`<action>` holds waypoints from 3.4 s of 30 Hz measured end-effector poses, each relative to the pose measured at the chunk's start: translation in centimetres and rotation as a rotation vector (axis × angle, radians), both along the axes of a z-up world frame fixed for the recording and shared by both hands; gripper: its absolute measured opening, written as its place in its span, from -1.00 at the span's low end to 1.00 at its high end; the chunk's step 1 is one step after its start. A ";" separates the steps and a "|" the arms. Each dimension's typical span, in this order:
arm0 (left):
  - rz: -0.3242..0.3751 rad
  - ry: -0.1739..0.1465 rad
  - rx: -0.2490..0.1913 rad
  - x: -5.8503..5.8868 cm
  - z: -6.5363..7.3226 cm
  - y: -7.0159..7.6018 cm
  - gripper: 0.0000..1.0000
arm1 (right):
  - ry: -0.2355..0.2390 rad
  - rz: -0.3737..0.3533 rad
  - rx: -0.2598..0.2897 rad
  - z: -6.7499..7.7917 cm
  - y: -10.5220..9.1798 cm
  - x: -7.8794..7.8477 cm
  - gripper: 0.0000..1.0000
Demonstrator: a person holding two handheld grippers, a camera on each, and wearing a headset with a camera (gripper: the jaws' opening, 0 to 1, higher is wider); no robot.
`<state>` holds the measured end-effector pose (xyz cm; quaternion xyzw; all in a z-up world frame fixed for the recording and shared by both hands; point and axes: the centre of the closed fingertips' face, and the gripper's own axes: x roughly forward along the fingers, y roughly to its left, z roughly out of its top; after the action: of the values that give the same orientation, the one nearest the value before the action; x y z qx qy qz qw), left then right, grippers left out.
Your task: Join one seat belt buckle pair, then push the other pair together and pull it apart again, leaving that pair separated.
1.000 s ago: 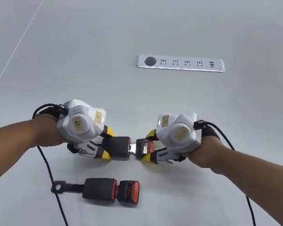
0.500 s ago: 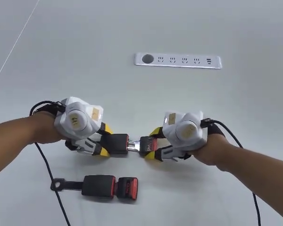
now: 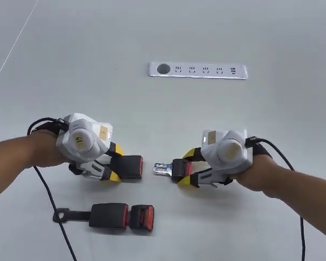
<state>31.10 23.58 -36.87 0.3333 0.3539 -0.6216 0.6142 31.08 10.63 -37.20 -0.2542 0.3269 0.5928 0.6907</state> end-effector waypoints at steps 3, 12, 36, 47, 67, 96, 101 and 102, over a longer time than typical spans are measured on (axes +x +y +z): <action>-0.001 0.000 0.000 -0.1 0.1 -0.1 -0.36 | 0.003 -0.002 -0.006 -0.1 -0.9 0.0 -0.31; -0.004 0.000 0.005 -0.3 0.3 -0.3 -0.36 | 0.012 -0.013 -0.019 -0.1 -3.5 -0.3 -0.31; 0.071 0.064 0.010 -0.6 0.4 -0.6 -0.19 | 0.031 -0.102 -0.034 -0.1 -7.3 -1.0 -0.10; 0.434 0.044 -0.184 2.2 3.9 0.0 0.73 | -0.050 -0.400 0.075 2.4 -8.2 0.3 0.59; 0.964 -0.002 -0.445 -3.6 9.9 4.4 0.99 | -0.211 -0.822 0.227 9.1 -9.5 -2.7 0.85; 1.101 -0.089 -0.530 -15.7 13.4 9.9 1.00 | -0.290 -0.896 0.328 14.2 -13.2 -14.4 0.99; 1.107 -0.093 -0.531 -16.4 13.6 10.2 1.00 | -0.290 -0.909 0.338 14.4 -13.4 -15.4 0.99; 1.105 -0.092 -0.530 -16.5 13.5 10.2 1.00 | -0.280 -0.912 0.340 14.3 -13.3 -15.6 0.99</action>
<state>14.62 33.80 -23.33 -0.0369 0.2810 -0.2628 0.9223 15.46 -2.68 -22.91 -0.0468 0.2076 0.2360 0.9482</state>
